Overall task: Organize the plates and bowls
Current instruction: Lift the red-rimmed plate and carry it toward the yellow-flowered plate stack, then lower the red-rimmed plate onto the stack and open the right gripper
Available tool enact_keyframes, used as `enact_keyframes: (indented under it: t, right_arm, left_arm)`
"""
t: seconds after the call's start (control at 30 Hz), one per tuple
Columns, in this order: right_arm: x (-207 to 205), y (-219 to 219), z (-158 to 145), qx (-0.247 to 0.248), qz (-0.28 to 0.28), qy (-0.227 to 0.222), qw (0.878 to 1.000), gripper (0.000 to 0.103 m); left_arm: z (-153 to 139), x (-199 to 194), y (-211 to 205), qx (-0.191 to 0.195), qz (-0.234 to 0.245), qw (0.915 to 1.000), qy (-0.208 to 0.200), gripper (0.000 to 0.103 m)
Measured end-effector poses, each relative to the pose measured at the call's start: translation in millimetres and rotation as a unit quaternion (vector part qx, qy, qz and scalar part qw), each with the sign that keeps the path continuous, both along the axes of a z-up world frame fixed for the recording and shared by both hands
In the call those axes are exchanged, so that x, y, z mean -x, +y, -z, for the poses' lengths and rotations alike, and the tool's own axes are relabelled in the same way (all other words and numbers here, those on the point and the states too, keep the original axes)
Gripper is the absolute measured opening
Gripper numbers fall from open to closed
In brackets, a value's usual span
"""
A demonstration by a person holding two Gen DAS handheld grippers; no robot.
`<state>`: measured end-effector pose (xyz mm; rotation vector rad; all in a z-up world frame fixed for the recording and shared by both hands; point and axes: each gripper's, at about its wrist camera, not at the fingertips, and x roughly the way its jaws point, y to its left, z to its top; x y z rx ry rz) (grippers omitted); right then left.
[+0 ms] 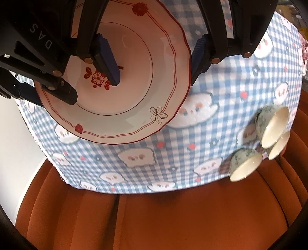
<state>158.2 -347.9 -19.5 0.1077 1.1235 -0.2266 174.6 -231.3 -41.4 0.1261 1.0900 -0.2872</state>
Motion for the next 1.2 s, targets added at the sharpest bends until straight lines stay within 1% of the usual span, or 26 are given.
enact_keyframes:
  t: [0.17, 0.4, 0.73, 0.87, 0.97, 1.03, 1.1, 1.13, 1.17, 1.2]
  right_arm:
    - [10.5, -14.6, 20.6, -0.011, -0.006, 0.026, 1.000, 0.054]
    - [11.4, -22.9, 37.6, -0.014, -0.032, 0.039, 0.999, 0.054]
    - [5.8, -32.9, 50.6, -0.033, -0.052, 0.049, 0.997, 0.054]
    - [6.6, -35.4, 53.2, -0.043, -0.056, 0.049, 0.996, 0.054]
    - [10.1, -41.2, 51.7, -0.061, -0.062, 0.042, 0.995, 0.054]
    - [15.5, -46.2, 46.5, -0.055, -0.055, 0.032, 0.996, 0.054]
    - [19.3, -52.8, 44.2, -0.059, -0.049, 0.029, 0.997, 0.052]
    - [20.3, -55.7, 44.2, -0.062, -0.047, 0.031, 0.996, 0.047]
    - [20.5, -57.5, 45.2, -0.063, -0.047, 0.034, 0.996, 0.035]
    - [20.6, -58.6, 46.8, -0.069, -0.048, 0.037, 0.996, 0.034]
  left_arm:
    - [20.0, 7.9, -10.4, -0.002, -0.010, 0.9994, 0.033, 0.071]
    - [35.3, 13.1, -17.8, -0.006, -0.032, 0.9982, 0.049, 0.071]
    - [41.6, 15.3, -26.1, -0.027, -0.054, 0.9970, 0.048, 0.071]
    - [42.3, 16.7, -26.2, -0.026, -0.059, 0.9968, 0.048, 0.073]
    - [42.1, 16.9, -26.0, -0.023, -0.067, 0.9964, 0.048, 0.073]
    - [41.8, 16.9, -26.5, -0.024, -0.072, 0.9960, 0.047, 0.073]
    - [42.0, 16.4, -26.5, -0.023, -0.076, 0.9957, 0.047, 0.073]
    - [41.8, 16.0, -26.4, -0.022, -0.079, 0.9955, 0.047, 0.073]
    - [41.6, 16.0, -27.0, -0.024, -0.081, 0.9954, 0.047, 0.073]
    - [41.5, 16.0, -27.6, -0.026, -0.082, 0.9953, 0.046, 0.073]
